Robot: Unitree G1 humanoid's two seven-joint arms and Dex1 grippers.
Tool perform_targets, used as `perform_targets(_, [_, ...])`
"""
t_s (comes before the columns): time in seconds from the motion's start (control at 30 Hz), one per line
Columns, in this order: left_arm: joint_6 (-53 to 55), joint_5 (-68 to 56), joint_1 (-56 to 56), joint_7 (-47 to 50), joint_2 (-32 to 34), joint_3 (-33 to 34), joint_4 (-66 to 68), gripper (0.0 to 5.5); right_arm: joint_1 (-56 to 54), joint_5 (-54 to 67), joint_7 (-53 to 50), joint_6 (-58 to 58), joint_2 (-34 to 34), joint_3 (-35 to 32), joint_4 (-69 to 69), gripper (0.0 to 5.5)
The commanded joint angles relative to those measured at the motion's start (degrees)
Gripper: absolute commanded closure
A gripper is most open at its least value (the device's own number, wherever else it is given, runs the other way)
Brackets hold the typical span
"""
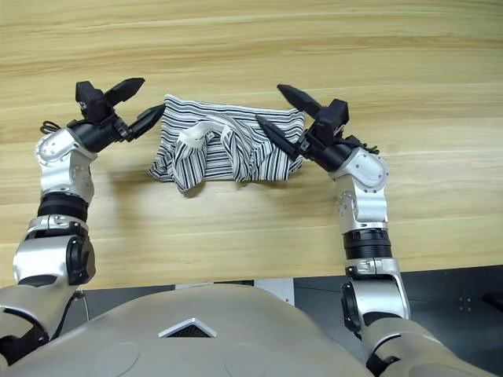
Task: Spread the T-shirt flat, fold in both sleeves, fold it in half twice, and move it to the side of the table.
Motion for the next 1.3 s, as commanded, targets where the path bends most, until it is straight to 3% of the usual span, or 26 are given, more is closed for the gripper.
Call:
perform_targets(0.03, [13.13, -5.29, 7.62, -8.47, 5.99, -2.28, -15.1, 1.89, 2.14, -4.16, -3.2, 5.94, -0.36, 3.25, -6.27, 2.23])
perform_targets(0.17, [18.31, -6.63, 12.74, -11.53, 8.84, -3.27, -21.87, 1.89, 2.79, -6.38, -4.7, 9.42, 2.23, 7.11, -6.34, 2.23])
perform_targets(0.3, [20.8, -6.45, 14.57, -11.59, 7.42, -5.39, -22.18, 1.89, 1.65, -7.53, -4.75, 10.56, 4.58, 9.12, -3.1, 2.23])
perform_targets(0.5, [17.18, -1.55, 11.9, -5.84, 2.33, -7.76, -13.91, 1.89, 0.3, -9.35, -5.14, 9.73, 6.44, 9.34, 1.64, 2.23])
perform_targets(0.77, [16.83, -0.32, 9.75, -2.29, -1.09, -8.1, -12.36, 1.89, 0.19, -11.04, -5.47, 8.76, 6.16, 8.62, 2.46, 2.23])
perform_targets(1.3, [19.82, -0.64, 12.55, -2.15, -1.48, -9.27, -18.4, 1.89, 0.62, -20.26, -10.06, 3.15, 6.07, 10.08, 7.14, 2.23])
